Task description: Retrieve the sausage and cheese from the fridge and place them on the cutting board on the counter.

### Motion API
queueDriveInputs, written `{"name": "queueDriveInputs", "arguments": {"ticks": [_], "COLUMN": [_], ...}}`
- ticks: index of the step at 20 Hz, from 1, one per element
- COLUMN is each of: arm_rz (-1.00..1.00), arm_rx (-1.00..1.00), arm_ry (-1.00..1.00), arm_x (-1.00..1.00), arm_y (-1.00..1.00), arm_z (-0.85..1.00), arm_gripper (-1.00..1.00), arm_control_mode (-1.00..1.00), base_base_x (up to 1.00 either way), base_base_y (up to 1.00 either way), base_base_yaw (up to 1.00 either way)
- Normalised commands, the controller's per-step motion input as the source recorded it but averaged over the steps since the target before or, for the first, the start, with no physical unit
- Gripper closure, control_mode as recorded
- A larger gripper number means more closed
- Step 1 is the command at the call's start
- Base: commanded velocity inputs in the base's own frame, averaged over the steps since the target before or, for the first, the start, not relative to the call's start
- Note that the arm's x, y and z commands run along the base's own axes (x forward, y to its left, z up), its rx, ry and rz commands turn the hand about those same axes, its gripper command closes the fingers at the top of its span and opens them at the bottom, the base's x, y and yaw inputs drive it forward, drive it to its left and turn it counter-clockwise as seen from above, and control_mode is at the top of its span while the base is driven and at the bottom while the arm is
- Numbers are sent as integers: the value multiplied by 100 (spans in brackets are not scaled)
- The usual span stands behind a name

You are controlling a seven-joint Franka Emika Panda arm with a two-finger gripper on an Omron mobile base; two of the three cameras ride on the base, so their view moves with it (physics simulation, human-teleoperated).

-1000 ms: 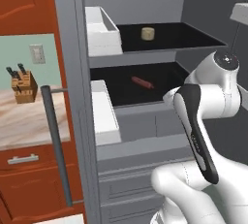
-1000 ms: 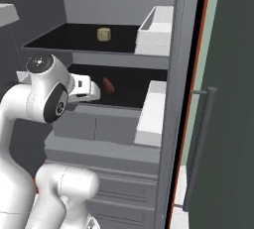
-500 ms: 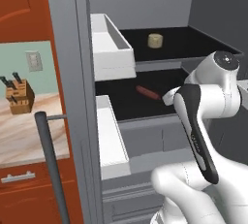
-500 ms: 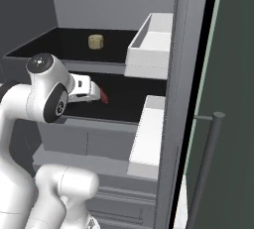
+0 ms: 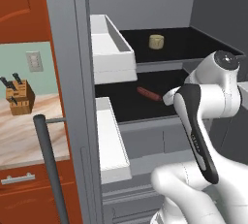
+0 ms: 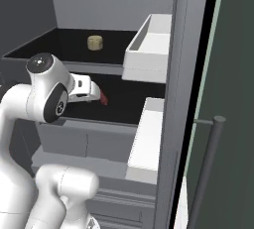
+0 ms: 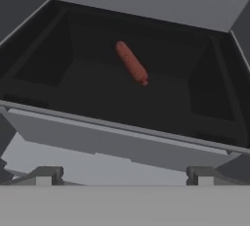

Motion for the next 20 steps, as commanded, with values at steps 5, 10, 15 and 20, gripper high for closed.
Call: {"name": "queueDriveInputs", "arguments": {"ticks": [5, 10, 15, 20], "arm_rz": [2, 0, -2, 0], "arm_rx": [0, 0, 0, 3], "arm_ry": [-8, -24, -3, -9], "arm_x": [-18, -56, -4, 0], "arm_y": [2, 1, 0, 0], "arm_z": [5, 38, 20, -7], "arm_gripper": [-100, -100, -100, -100], "arm_control_mode": [-100, -100, -100, -100], "base_base_x": [-10, 0, 0, 0], "base_base_y": [0, 0, 0, 0], "base_base_yaw": [0, 0, 0, 0]}}
